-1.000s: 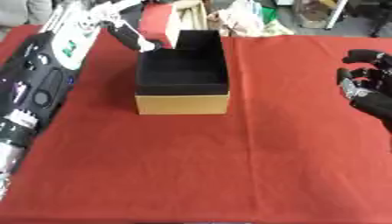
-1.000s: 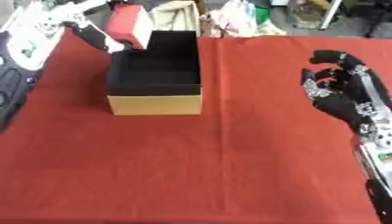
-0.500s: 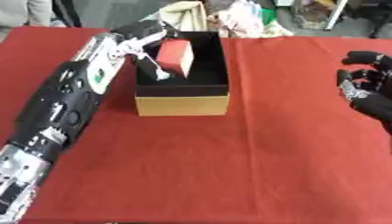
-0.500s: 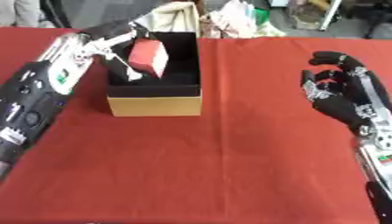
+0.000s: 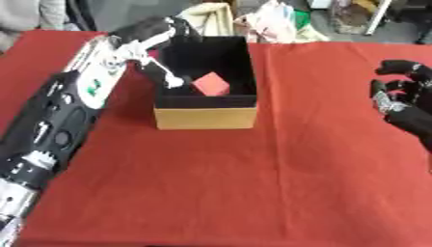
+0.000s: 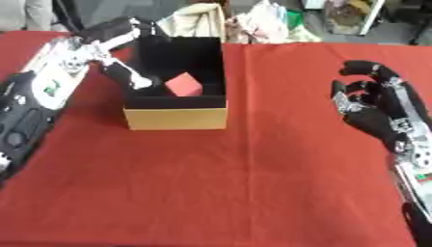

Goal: Pick up objects on the table and place them in the box.

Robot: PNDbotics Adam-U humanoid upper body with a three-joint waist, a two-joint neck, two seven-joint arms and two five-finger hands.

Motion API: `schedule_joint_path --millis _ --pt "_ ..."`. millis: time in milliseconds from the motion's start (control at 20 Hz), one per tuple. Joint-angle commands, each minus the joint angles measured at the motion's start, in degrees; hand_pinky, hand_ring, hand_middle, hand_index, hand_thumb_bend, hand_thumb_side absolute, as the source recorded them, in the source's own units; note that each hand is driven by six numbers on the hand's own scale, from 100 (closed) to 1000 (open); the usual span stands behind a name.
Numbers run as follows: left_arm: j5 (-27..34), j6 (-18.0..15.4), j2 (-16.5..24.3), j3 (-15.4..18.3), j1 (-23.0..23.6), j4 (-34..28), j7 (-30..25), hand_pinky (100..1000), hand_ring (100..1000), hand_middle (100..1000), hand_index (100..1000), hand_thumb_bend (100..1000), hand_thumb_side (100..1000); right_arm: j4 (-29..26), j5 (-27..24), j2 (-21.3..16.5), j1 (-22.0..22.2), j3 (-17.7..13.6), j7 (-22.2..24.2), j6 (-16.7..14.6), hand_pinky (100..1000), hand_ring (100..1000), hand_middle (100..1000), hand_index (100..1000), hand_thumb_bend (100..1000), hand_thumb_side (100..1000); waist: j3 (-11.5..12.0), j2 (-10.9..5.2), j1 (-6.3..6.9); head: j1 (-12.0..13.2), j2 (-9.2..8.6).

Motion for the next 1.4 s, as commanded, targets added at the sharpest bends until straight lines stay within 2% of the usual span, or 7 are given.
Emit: schedule_joint_path --millis 50,250,500,800,950,1150,1400 --pt "6.78 3.35 5.09 2.65 1.45 -9.11 1.20 760 760 758 855 460 151 -0.39 0.21 -1.20 -0.34 -0.83 -0.09 -0.25 429 540 683 765 168 100 0.18 -1.21 -0.02 -0.36 -0.18" --pt "12.75 7.16 9.47 6.06 7.80 -17.92 2.91 747 747 747 855 452 143 -0.42 0.20 -1.39 -0.14 -1.08 -0.30 -0.31 429 541 682 765 166 100 0.68 -1.26 -0.13 -0.90 -0.12" --pt "15.05 9.83 11.97 9.04 16.02 -24.25 3.79 742 741 743 858 448 144 -0.47 0.21 -1.49 -0.08 -1.24 -0.42 -0.33 429 540 682 765 164 100 1.25 -1.28 -0.30 -1.13 -0.08" --pt "15.28 10.78 12.07 9.51 17.14 -25.48 3.75 731 734 739 864 439 142 -0.49 0.22 -1.54 -0.10 -1.32 -0.46 -0.35 430 540 682 765 161 100 1.40 -1.17 -0.42 -1.26 -0.13" --pt "15.30 12.13 10.37 12.29 20.59 -23.41 5.00 730 733 738 866 437 143 -0.60 0.26 -1.85 0.04 -1.90 -0.89 -0.44 430 540 682 765 160 100 2.78 -0.82 -0.79 -1.91 -0.17" --pt "15.34 12.25 10.12 14.30 26.95 -25.78 6.12 728 731 738 867 437 145 -0.59 0.23 -1.67 0.08 -1.67 -0.70 -0.39 430 540 682 766 159 100 2.49 -1.05 -0.82 -1.38 0.23" --pt "15.22 13.20 9.39 15.08 29.27 -26.77 6.45 726 730 738 868 434 145 -0.59 0.20 -1.63 0.10 -1.76 -0.78 -0.39 430 540 682 766 157 100 2.45 -1.05 -0.94 -1.42 0.31"
